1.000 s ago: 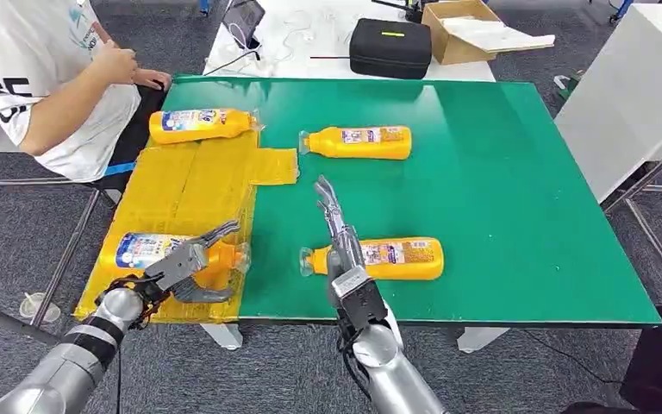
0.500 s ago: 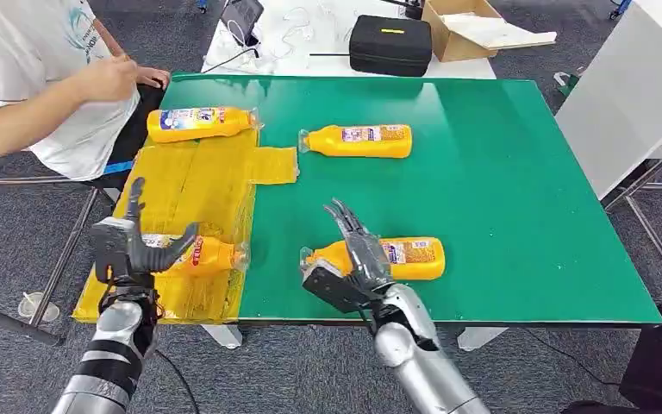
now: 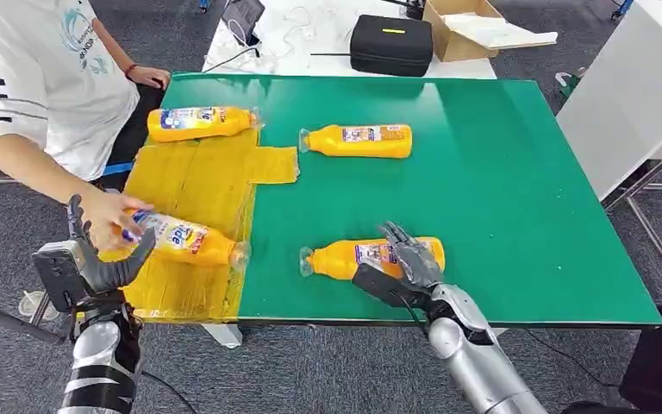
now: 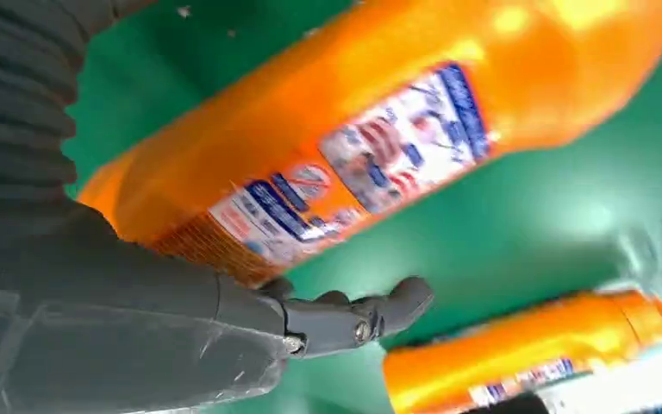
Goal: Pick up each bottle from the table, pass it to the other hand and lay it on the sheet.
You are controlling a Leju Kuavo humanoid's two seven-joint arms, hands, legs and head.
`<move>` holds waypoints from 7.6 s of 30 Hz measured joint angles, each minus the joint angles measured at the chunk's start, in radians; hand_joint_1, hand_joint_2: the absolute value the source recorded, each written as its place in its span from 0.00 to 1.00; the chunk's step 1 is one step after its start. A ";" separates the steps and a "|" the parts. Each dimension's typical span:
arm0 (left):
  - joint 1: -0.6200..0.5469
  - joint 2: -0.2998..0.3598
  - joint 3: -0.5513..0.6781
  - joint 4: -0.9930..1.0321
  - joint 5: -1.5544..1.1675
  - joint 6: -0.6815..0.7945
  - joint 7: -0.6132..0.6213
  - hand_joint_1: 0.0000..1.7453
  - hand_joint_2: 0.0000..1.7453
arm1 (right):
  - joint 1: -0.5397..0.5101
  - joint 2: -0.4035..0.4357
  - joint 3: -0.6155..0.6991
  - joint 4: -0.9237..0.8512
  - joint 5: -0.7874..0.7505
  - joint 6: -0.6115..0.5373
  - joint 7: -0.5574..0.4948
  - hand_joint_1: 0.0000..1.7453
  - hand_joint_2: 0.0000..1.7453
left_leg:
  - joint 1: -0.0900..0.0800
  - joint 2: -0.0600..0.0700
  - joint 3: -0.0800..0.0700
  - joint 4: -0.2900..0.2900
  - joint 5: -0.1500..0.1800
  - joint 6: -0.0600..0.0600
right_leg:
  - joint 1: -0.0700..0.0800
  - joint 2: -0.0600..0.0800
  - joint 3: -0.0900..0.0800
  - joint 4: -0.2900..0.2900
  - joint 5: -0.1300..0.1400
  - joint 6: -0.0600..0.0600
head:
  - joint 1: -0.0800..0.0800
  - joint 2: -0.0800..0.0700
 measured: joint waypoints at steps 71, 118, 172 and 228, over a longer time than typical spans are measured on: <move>-0.055 -0.071 -0.016 0.191 0.100 -0.217 0.072 0.00 1.00 | -0.024 0.072 -0.055 -0.018 -0.178 -0.318 -0.250 1.00 1.00 | 0.001 0.000 -0.003 0.000 0.001 -0.001 | 0.000 0.000 -0.003 0.000 0.000 0.001 | 0.000 0.000; -0.012 -0.036 -0.415 0.140 0.542 -0.685 0.259 0.00 1.00 | 0.003 0.438 0.088 0.409 -0.126 -0.471 -0.580 1.00 1.00 | 0.003 0.001 -0.005 0.000 0.001 -0.001 | 0.002 0.001 -0.006 0.000 0.000 0.000 | 0.000 0.000; -0.120 -0.034 -0.187 0.026 -0.064 0.095 0.006 1.00 1.00 | 0.044 0.351 0.025 -0.106 -0.293 -0.520 -0.533 0.00 0.00 | 0.003 0.002 -0.005 0.000 0.001 -0.001 | 0.002 0.001 -0.007 0.000 0.001 0.000 | 0.000 0.000; -0.457 0.226 -0.456 0.732 -0.846 -0.299 0.056 0.00 1.00 | 0.020 0.325 0.008 -0.139 -0.461 -0.312 -0.591 0.00 1.00 | 0.003 0.005 -0.005 0.000 0.002 -0.002 | 0.003 0.004 -0.006 0.001 0.001 0.000 | 0.000 0.000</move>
